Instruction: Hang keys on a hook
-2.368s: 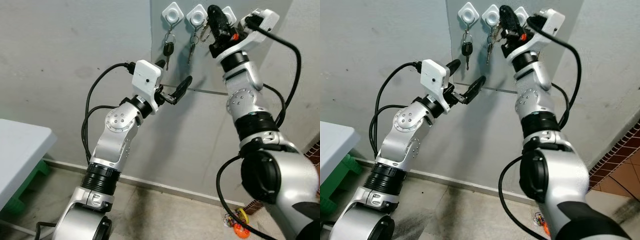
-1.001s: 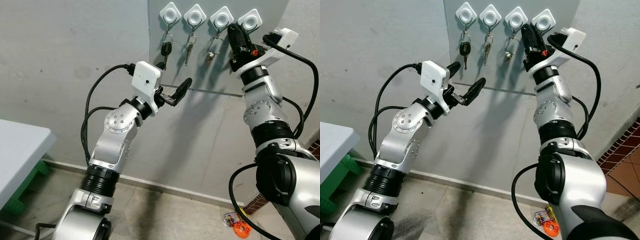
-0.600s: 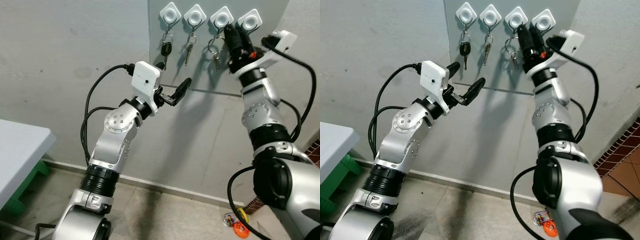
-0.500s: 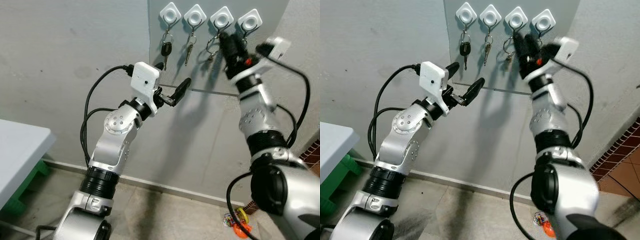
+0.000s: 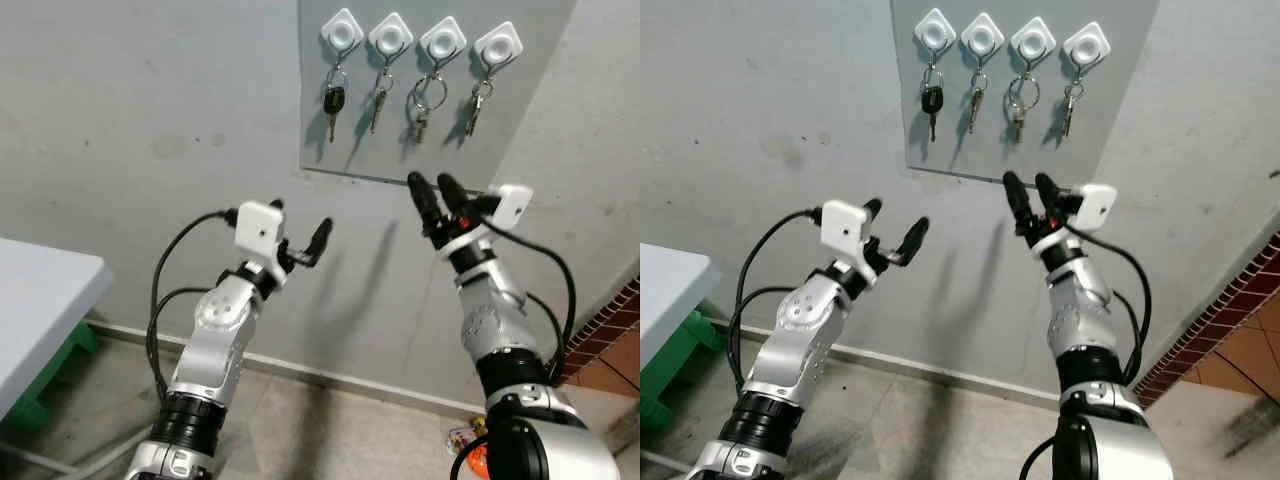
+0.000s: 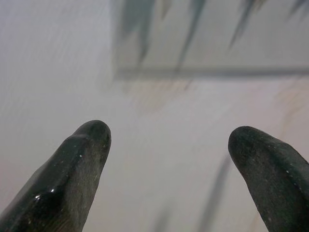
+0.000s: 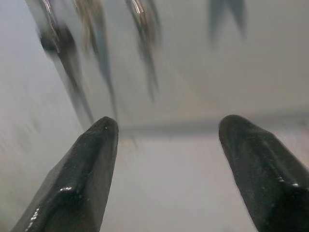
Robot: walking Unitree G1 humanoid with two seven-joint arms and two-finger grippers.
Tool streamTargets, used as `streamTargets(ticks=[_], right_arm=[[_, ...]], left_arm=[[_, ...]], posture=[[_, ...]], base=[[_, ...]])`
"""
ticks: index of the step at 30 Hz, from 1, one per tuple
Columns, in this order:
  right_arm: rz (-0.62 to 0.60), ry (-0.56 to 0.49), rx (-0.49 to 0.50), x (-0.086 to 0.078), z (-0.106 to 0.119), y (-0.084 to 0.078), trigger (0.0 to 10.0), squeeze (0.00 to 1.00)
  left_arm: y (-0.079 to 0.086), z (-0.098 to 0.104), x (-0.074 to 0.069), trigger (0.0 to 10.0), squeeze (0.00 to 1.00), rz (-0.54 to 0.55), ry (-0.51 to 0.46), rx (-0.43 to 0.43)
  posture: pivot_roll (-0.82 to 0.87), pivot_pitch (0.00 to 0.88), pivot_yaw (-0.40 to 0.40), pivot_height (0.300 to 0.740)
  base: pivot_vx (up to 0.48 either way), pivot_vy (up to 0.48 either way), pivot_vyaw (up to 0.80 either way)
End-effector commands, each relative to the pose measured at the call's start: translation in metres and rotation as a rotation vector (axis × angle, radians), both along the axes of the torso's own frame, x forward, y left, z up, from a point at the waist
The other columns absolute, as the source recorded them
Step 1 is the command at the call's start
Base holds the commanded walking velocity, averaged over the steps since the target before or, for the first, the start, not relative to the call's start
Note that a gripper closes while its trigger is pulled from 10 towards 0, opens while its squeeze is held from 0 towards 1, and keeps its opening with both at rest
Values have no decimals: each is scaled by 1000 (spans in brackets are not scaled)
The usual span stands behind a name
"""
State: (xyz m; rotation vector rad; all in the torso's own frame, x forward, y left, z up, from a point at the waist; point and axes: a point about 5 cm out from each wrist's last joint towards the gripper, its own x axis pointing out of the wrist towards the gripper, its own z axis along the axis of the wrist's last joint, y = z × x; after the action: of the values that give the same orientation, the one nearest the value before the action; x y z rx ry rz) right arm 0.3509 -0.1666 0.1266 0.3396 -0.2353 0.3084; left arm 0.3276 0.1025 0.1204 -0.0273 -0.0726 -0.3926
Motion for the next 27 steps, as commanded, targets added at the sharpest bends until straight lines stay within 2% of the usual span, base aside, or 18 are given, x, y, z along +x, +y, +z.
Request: streamTargets(ticks=[1, 2, 3, 4, 5, 9, 10, 11, 14, 15, 17, 19, 20, 21, 23, 24, 25, 27], right_arm=[[-28, 86, -24, -11, -25, 1, 10000, 318], [-40, 135, -38, -16, -38, -1, 10000, 0], [-56, 199, -60, -24, -55, -3, 10000, 0], [-56, 199, -60, -24, -55, -3, 10000, 0], [-86, 302, -82, -36, -78, -8, 10000, 0], [-143, 481, -156, -62, -115, -15, 10000, 0], [-143, 481, -156, -62, -115, -15, 10000, 0], [-146, 561, -193, -75, -131, -16, 10000, 0], [-150, 668, -240, -95, -151, -15, 10000, 0], [-150, 668, -240, -95, -151, -15, 10000, 0], [-144, 734, -269, -108, -163, -14, 10000, 0], [-141, 758, -272, -112, -167, -13, 10000, 0], [-136, 807, -308, -122, -175, -12, 10000, 0], [-127, 883, -378, -138, -187, -12, 10000, 0], [-127, 883, -378, -138, -187, -12, 10000, 0], [-149, 952, -384, -152, -197, -15, 10000, 0], [-149, 952, -384, -152, -197, -15, 10000, 0], [-170, 1024, -391, -168, -205, -19, 10000, 0]], left_arm=[[13, -24, -3, 10000, 0, 64, 84, -15], [17, -32, -5, 10000, 0, 86, 98, 23], [23, -42, -7, 10000, 0, 112, 111, 80], [23, -42, -7, 10000, 0, 112, 111, 80], [31, -59, -11, 10000, 0, 143, 168, 100], [46, -93, -24, 10000, 0, 205, 313, 156], [46, -93, -24, 10000, 0, 205, 313, 156], [52, -107, -32, 10000, 0, 229, 377, 183], [55, -128, -47, 10000, 0, 242, 497, 166], [55, -128, -47, 10000, 0, 242, 497, 166], [55, -141, -58, 10000, 0, 234, 563, 168], [55, -145, -62, 10000, 0, 232, 582, 168], [54, -152, -69, 10000, 0, 233, 625, 162], [51, -164, -82, 10000, 0, 227, 691, 189], [51, -164, -82, 10000, 0, 227, 691, 189], [52, -174, -95, 10000, 0, 225, 745, 223], [52, -174, -95, 10000, 0, 225, 745, 223], [56, -183, -108, 10000, 0, 240, 798, 244]], posture=[[-40, 0, 23, 740], [-45, 0, 25, 740], [-48, 0, 28, 740], [-48, 0, 28, 740], [-55, 0, 33, 740], [-65, 0, 39, 740], [-65, 0, 39, 740], [-66, 0, 39, 740], [-71, 0, 42, 740], [-71, 0, 42, 740], [-79, 0, 42, 740], [-79, 0, 42, 740], [-86, 0, 41, 740], [-88, 0, 41, 740], [-88, 0, 41, 740], [-93, 0, 43, 740], [-93, 0, 43, 740], [-97, 0, 43, 740]], base=[[0, 0, 0], [0, 0, 0], [0, 0, 0], [0, 0, 0], [0, 0, 0], [0, 0, 0], [0, 0, 0], [0, 0, 0], [0, 0, 0], [0, 0, 0], [0, 0, 0], [0, 0, 0], [0, 0, 0], [0, 0, 0], [0, 0, 0], [0, 0, 0], [0, 0, 0], [0, 0, 0]])
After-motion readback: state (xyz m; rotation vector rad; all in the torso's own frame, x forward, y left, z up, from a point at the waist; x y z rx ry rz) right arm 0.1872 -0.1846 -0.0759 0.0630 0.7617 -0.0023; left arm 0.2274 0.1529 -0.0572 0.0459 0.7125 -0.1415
